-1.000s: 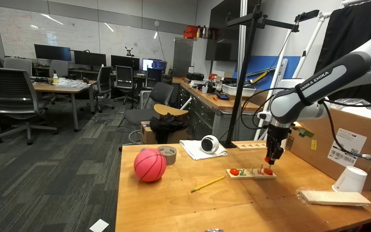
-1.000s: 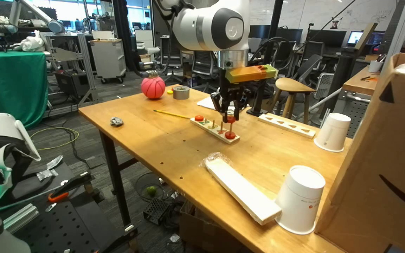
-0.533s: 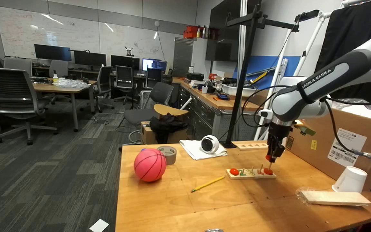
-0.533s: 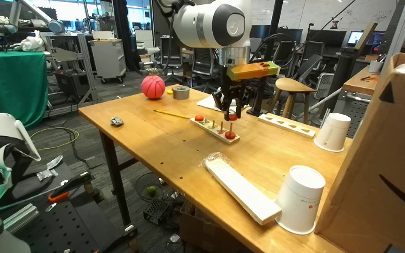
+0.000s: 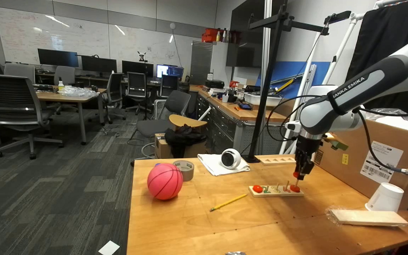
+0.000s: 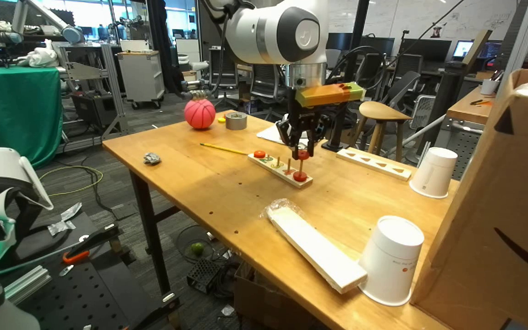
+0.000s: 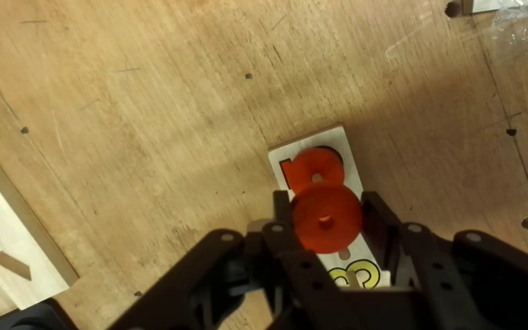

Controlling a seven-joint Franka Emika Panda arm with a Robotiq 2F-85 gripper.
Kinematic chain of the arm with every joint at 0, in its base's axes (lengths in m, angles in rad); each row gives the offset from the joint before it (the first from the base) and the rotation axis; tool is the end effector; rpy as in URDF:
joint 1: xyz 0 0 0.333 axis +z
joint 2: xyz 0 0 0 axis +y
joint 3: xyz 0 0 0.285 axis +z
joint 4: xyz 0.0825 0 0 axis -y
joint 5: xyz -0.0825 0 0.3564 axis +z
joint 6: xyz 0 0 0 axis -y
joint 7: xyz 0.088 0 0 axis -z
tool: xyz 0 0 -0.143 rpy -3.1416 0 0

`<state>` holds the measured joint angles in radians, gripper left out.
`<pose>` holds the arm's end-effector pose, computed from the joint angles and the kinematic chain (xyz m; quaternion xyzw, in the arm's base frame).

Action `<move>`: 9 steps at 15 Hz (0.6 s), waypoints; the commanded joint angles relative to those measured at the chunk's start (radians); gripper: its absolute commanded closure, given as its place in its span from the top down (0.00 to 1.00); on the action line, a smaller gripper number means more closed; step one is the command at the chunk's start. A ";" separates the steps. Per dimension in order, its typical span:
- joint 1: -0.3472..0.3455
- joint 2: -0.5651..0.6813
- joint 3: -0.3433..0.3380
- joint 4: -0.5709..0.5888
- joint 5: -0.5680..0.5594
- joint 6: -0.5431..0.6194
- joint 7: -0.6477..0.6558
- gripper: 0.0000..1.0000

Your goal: Place the right and left stacks of orange round blocks in the first right position on the wooden board, respectively.

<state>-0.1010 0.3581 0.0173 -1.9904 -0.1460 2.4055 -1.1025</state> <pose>0.5828 -0.0535 0.2422 0.8452 0.5316 -0.0028 0.0554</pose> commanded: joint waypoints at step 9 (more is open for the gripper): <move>-0.015 0.000 0.012 -0.016 0.025 0.003 -0.015 0.16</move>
<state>-0.1036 0.3613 0.0182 -2.0061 -0.1402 2.4053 -1.1025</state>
